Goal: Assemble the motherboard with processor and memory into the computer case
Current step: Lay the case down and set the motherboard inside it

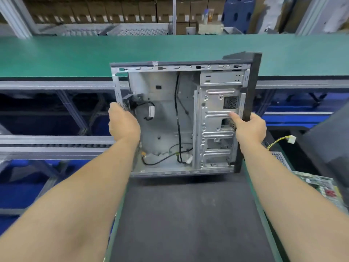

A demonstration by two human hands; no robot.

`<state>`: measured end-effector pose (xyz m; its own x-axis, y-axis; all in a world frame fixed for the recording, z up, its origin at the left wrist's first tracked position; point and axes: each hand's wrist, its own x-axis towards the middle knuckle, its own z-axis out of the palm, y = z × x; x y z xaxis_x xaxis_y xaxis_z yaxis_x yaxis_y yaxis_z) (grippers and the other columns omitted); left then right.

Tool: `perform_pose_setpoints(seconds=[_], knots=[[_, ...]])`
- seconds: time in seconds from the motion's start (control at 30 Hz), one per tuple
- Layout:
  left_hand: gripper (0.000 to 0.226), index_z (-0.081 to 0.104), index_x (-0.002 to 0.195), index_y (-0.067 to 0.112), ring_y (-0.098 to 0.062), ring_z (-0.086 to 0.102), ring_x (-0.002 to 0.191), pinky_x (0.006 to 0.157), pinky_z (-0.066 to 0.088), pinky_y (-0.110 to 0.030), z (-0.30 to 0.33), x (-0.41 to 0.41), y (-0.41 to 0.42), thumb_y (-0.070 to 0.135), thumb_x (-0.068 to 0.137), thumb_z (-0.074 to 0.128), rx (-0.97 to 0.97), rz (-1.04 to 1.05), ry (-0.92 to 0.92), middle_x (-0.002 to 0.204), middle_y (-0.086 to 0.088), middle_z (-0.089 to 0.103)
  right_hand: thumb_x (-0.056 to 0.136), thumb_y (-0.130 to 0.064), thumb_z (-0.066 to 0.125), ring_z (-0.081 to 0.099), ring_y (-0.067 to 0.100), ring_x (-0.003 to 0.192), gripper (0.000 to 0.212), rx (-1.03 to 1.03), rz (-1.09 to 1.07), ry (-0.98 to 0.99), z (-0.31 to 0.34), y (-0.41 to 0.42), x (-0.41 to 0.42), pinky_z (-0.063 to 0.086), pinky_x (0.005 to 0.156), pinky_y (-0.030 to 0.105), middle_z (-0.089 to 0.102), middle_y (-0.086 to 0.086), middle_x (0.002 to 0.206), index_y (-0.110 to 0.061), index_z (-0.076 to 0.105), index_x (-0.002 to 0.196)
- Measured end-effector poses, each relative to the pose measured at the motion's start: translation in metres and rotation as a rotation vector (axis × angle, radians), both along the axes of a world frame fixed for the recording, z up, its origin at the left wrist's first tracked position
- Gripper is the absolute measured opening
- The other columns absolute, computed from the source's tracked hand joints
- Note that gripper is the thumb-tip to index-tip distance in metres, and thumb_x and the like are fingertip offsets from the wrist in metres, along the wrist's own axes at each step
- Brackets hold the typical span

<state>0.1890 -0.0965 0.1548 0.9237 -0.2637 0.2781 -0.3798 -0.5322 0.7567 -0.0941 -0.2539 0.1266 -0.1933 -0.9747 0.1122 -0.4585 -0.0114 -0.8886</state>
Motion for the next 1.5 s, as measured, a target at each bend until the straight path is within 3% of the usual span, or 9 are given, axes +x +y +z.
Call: perform_pose_setpoints(seconds=[0.23, 0.8, 0.9, 1.0, 1.1, 1.2, 1.3, 1.4, 1.5], knots=[[0.014, 0.049, 0.110, 0.000, -0.043, 0.061, 0.102, 0.074, 0.045, -0.044, 0.006, -0.023, 0.034, 0.002, 0.096, 0.049, 0.227, -0.087, 0.002, 0.114, -0.021, 0.060, 0.087, -0.062, 0.069, 0.064, 0.038, 0.098, 0.057, 0.107, -0.030, 0.227, 0.022, 0.017, -0.013, 0.041, 0.074, 0.037, 0.069, 0.015, 0.103, -0.006, 0.066, 0.097], [0.019, 0.060, 0.106, 0.000, -0.038, 0.063, 0.104, 0.070, 0.046, -0.039, -0.062, -0.029, 0.061, -0.006, 0.089, 0.054, 0.642, -0.134, 0.087, 0.113, -0.020, 0.065, 0.091, -0.058, 0.064, 0.065, 0.038, 0.103, 0.053, 0.268, 0.124, 0.570, -0.034, 0.031, -0.007, 0.041, 0.071, 0.036, 0.070, 0.016, 0.108, -0.010, 0.068, 0.111], [0.035, 0.048, 0.125, -0.001, -0.038, 0.061, 0.109, 0.074, 0.046, -0.040, -0.063, -0.033, 0.054, 0.002, 0.090, 0.054, 0.672, -0.090, 0.104, 0.125, -0.019, 0.057, 0.095, -0.059, 0.058, 0.064, 0.038, 0.101, 0.054, 0.193, 0.143, 0.633, -0.037, 0.025, 0.000, 0.040, 0.070, 0.036, 0.069, 0.016, 0.109, -0.010, 0.065, 0.115], [0.070, 0.019, 0.149, 0.008, -0.037, 0.036, 0.134, 0.103, 0.039, -0.047, -0.067, -0.051, 0.041, 0.015, 0.089, 0.053, 0.787, -0.227, -0.240, 0.153, -0.019, 0.025, 0.098, -0.057, 0.052, 0.064, 0.038, 0.100, 0.052, 0.155, 0.221, 0.662, -0.036, 0.018, 0.007, 0.042, 0.073, 0.038, 0.069, 0.016, 0.110, -0.009, 0.063, 0.115], [0.069, 0.010, 0.156, 0.018, -0.033, 0.011, 0.149, 0.121, 0.010, -0.051, -0.080, -0.079, 0.017, 0.028, 0.095, 0.041, 0.775, -0.595, -0.523, 0.164, -0.013, 0.007, 0.103, -0.042, 0.047, 0.060, 0.038, 0.107, 0.037, 0.049, 0.303, 0.696, -0.022, 0.022, 0.019, 0.048, 0.092, 0.047, 0.066, 0.014, 0.117, -0.012, 0.061, 0.120], [0.063, 0.005, 0.157, 0.024, -0.031, 0.005, 0.151, 0.122, 0.006, -0.049, -0.088, -0.089, -0.001, 0.034, 0.102, 0.033, 0.778, -0.774, -0.421, 0.165, -0.011, 0.001, 0.101, -0.035, 0.047, 0.043, 0.033, 0.137, 0.041, -0.132, 0.426, 0.806, -0.017, 0.066, 0.038, 0.029, 0.115, 0.060, 0.051, 0.009, 0.144, -0.025, 0.052, 0.141], [0.064, -0.001, 0.157, 0.030, -0.030, -0.001, 0.151, 0.122, 0.006, -0.047, -0.092, -0.087, -0.010, 0.035, 0.103, 0.033, 0.784, -0.824, -0.404, 0.165, -0.009, -0.006, 0.102, -0.049, 0.040, 0.009, 0.039, 0.153, 0.058, -0.041, 0.541, 0.890, -0.035, 0.129, 0.043, 0.009, 0.117, 0.069, 0.015, 0.012, 0.167, -0.037, 0.025, 0.156], [0.070, -0.009, 0.155, 0.036, -0.030, -0.002, 0.152, 0.122, 0.007, -0.048, -0.093, -0.084, -0.015, 0.033, 0.101, 0.037, 0.824, -0.899, -0.503, 0.165, -0.007, -0.010, 0.100, -0.063, 0.034, -0.006, 0.053, 0.150, 0.082, 0.172, 0.554, 1.038, -0.055, 0.155, 0.034, 0.000, 0.115, 0.073, -0.018, 0.024, 0.165, -0.034, -0.015, 0.159], [0.080, -0.015, 0.153, 0.037, -0.031, -0.003, 0.152, 0.122, 0.007, -0.049, -0.097, -0.078, -0.016, 0.028, 0.099, 0.043, 0.885, -0.891, -0.617, 0.165, -0.009, -0.011, 0.101, -0.046, 0.048, -0.001, 0.059, 0.148, 0.093, 0.202, 0.575, 1.126, -0.054, 0.151, 0.035, -0.003, 0.111, 0.078, -0.024, 0.037, 0.157, -0.028, -0.023, 0.157]])
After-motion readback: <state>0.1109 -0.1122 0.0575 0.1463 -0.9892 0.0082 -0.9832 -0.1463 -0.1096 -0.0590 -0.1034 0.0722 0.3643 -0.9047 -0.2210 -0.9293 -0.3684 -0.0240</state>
